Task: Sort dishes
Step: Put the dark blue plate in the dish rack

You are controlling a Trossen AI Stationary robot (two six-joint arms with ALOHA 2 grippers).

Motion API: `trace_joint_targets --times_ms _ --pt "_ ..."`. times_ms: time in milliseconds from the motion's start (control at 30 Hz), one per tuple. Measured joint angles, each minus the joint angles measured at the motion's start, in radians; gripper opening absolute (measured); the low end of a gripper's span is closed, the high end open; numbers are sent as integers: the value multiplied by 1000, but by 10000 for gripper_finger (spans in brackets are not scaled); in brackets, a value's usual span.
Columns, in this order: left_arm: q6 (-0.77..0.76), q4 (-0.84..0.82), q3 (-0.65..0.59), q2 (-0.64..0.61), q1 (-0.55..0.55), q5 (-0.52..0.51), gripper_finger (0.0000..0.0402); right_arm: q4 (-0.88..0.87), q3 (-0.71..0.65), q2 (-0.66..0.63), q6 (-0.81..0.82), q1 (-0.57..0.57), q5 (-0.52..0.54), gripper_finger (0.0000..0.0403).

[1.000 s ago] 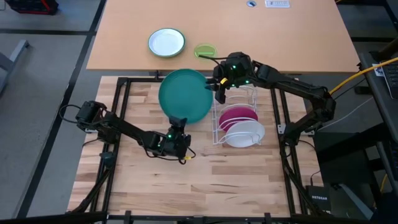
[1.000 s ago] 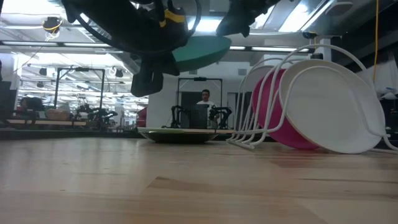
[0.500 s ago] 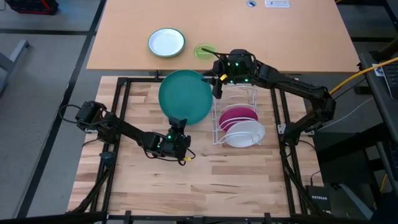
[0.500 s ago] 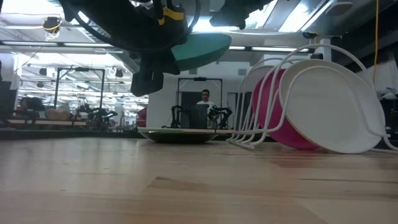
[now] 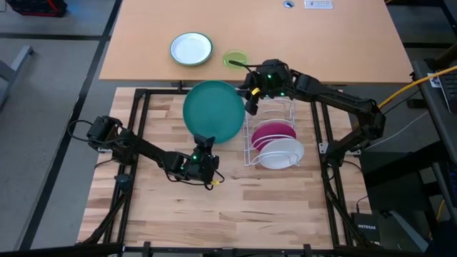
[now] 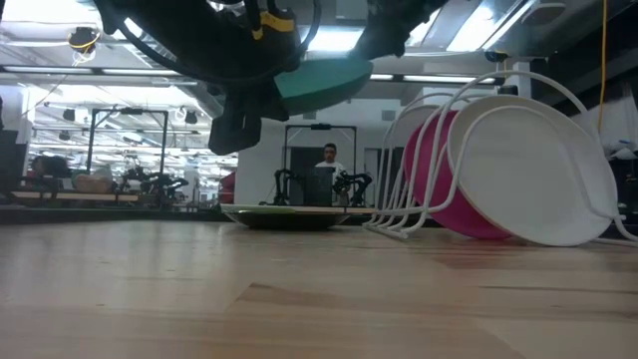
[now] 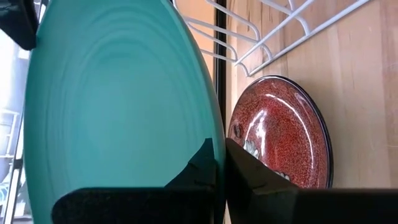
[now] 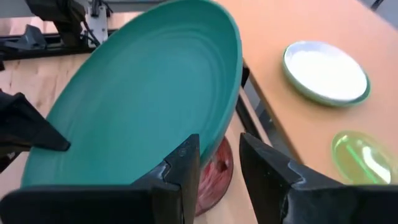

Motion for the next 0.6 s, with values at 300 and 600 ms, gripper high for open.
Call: trace_joint_targets --times_ms 300,600 --pt "60 18 -1 0 0 -23 0 -48 -2 0 111 0 7 117" --pt "351 158 -2 0 2 -40 0 -53 -3 30 263 1 -2 117"
